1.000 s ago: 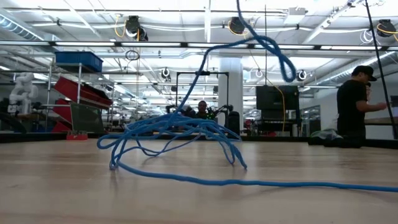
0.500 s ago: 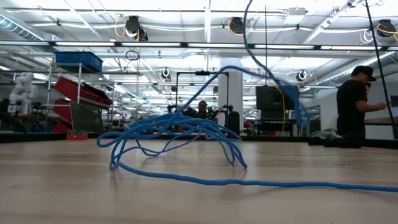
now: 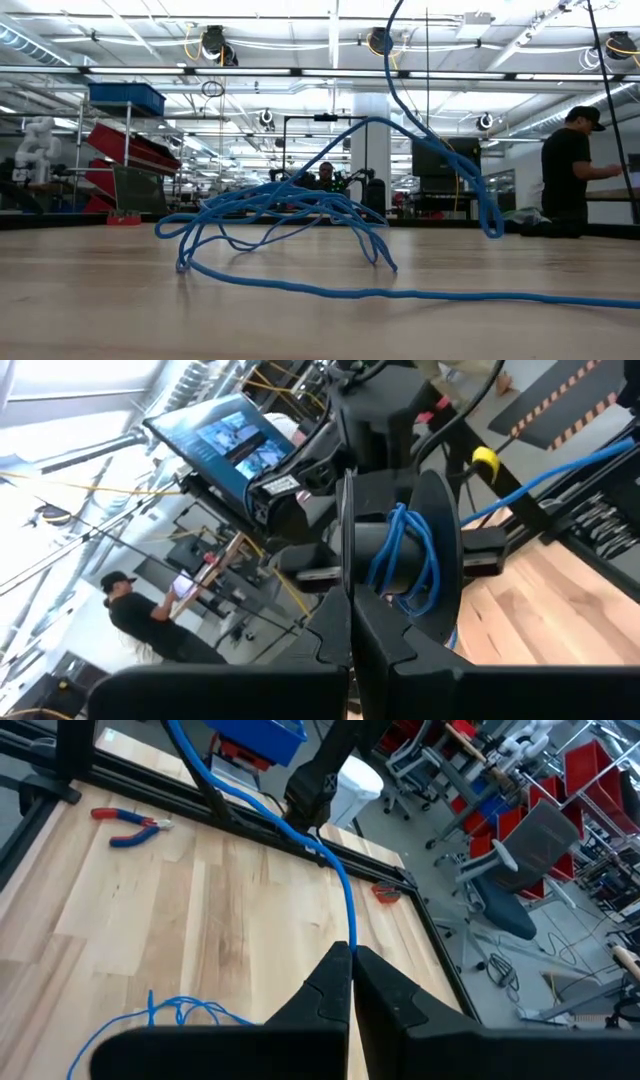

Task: Coil cords
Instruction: Uncoil the blue wire from the spool

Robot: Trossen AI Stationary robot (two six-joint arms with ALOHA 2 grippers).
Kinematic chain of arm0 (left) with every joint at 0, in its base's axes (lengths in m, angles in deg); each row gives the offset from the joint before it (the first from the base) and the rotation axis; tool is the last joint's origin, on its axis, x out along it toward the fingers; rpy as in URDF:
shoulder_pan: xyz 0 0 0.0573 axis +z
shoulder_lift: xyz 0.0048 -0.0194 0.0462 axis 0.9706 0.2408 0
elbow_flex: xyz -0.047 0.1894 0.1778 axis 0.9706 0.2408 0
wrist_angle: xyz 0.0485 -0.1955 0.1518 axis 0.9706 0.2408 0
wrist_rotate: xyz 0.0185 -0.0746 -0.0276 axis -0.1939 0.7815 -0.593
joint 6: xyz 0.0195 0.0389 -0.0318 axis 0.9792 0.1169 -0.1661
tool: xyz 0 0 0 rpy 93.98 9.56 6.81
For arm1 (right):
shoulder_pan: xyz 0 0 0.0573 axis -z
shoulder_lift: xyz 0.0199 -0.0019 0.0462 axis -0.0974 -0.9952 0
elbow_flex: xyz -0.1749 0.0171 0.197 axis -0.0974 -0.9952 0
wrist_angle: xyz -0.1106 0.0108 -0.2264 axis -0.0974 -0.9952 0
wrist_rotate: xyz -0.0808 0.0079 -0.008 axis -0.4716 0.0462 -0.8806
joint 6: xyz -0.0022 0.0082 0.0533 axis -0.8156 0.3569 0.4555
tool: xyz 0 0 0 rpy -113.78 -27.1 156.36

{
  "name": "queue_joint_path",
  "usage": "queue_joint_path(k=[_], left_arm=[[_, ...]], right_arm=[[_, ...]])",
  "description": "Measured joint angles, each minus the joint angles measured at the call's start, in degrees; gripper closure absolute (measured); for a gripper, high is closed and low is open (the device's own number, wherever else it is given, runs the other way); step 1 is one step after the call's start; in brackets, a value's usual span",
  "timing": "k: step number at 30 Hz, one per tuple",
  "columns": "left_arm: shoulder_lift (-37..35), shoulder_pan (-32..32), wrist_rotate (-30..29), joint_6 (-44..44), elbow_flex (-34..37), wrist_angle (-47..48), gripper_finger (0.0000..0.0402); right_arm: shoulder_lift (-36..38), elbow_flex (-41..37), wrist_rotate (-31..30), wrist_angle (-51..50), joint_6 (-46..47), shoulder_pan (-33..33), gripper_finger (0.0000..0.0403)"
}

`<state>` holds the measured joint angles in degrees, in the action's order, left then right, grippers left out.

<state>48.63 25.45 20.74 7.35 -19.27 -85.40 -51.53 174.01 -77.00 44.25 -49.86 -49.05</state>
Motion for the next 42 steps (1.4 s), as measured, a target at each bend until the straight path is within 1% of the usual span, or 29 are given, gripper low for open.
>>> queue_joint_path(k=[8, 11, 13, 21, 23, 27, 31, 35, 39, 42], left_arm=[[0.0, -0.2, 0.0, 0.0, 0.6, -0.1, 0.0401], [0.0, -0.2, -0.1, 0.2, 0.7, 0.0, 0.0401], [0.0, -0.3, -1.0, 0.5, 0.7, 0.0, 0.0401], [0.0, 0.0, -2.1, 0.1, 0.7, 0.0, 0.0401], [0.0, 0.0, -2.1, 0.0, 0.6, 0.0, 0.0401], [0.0, 0.0, -1.4, 0.0, 0.6, 0.1, 0.0401], [0.0, 0.1, 3.4, 0.0, 0.6, 1.4, 0.0401], [0.0, 0.9, 7.3, -0.8, 0.6, 2.3, 0.0401], [0.0, 1.8, 7.9, -1.5, 0.6, 2.3, 0.0401], [0.7, 2.4, 7.9, -1.5, 0.6, 2.3, 0.0401]], right_arm=[[0.0, 0.0, 0.5, -0.2, -0.4, 0.0, 0.0403], [0.0, 0.0, 5.1, -2.1, -2.4, -0.1, 0.0393], [-0.1, 0.0, 6.3, -3.3, -2.9, -0.3, 0.0381], [0.3, 0.0, -0.7, -2.7, -4.1, -1.1, 0.0336], [0.9, 0.0, -0.8, -1.5, -6.1, -1.8, 0.0329], [1.9, 0.0, -0.6, 4.0, -12.3, -3.9, 0.0324], [1.9, 0.0, -0.4, 11.5, -22.9, -5.8, 0.0323], [1.9, 0.0, -0.4, 18.4, -29.6, -6.4, 0.0323], [1.9, 0.0, 0.3, 25.4, -36.7, -6.5, 0.0323], [1.9, 0.0, 3.7, 29.4, -40.0, -6.5, 0.0323]])
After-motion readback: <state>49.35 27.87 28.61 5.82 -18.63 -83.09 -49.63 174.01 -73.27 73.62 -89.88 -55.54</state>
